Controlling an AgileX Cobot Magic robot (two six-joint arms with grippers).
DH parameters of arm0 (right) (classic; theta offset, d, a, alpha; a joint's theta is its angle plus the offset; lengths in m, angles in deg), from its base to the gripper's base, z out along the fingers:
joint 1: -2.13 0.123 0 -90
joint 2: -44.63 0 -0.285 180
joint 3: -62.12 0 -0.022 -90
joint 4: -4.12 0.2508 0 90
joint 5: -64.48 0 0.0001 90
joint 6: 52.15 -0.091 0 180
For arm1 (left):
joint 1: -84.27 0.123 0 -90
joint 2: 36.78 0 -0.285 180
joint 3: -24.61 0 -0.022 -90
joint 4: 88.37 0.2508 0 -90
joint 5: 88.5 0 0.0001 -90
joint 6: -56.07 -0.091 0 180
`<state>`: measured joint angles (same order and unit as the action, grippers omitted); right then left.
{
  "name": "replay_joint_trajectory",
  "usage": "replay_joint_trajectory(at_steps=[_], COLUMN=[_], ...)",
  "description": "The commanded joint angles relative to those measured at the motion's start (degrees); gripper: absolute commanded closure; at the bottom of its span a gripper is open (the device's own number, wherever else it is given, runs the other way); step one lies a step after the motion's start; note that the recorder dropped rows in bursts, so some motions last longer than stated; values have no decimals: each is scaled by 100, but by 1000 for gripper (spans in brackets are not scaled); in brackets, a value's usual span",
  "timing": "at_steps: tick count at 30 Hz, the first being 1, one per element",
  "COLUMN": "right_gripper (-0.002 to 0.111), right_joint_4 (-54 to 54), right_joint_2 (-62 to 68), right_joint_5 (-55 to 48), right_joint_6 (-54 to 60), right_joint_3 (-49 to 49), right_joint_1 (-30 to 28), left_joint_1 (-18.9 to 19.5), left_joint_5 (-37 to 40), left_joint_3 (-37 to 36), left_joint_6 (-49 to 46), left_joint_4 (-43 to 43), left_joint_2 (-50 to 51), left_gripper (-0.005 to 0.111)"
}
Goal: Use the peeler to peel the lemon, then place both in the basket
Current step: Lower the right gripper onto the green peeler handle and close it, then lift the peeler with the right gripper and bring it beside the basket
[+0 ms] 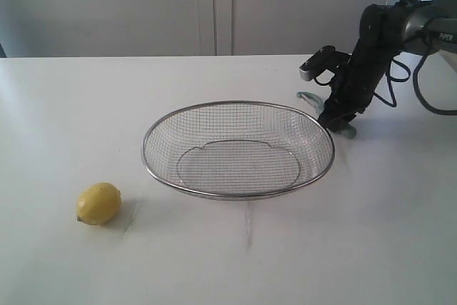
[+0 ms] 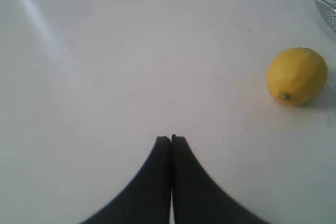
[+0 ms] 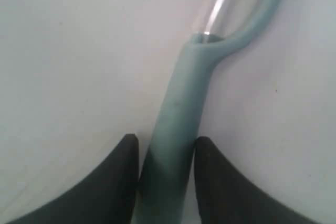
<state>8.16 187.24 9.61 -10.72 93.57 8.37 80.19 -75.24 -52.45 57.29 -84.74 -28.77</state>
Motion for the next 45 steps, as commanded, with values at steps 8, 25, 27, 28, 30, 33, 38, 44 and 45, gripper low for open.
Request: replay_joint_trajectory(at_steps=[8,25,27,28,30,33,38,44,45], right_gripper=[108,108,108,108,108,108,108,108,108], right_joint_4=[-604,-797,-681,-638,-613,-578,-435,-403,-403], right_joint_2=[-7,-1314,-1477,-1536,-1668,-1842,-2185,-2590,-2674], right_joint_5=[-239,-513,-659,-749,-979,-1243,-1285,-1273,-1273], right_joint_6=[-744,-1712,-1712,-1724,-1724,-1724,-1815,-1815,-1815], right_joint_3=[12,83,83,83,83,68,-228,-711,-824], right_joint_1=[-5,-5,-5,-5,-5,-5,-5,-5,-5], left_joint_1=[1,1,1,1,1,1,1,1,1], left_joint_5=[11,11,11,11,11,11,11,11,11], left_joint_3=[-16,-16,-16,-16,-16,-16,-16,-16,-16], left_joint_6=[4,4,4,4,4,4,4,4,4], left_joint_4=[-44,-44,-44,-44,-44,-44,-44,-44,-44], left_joint_2=[-22,-22,-22,-22,-22,-22,-22,-22,-22], left_gripper=[107,107,107,107,107,107,107,107,107])
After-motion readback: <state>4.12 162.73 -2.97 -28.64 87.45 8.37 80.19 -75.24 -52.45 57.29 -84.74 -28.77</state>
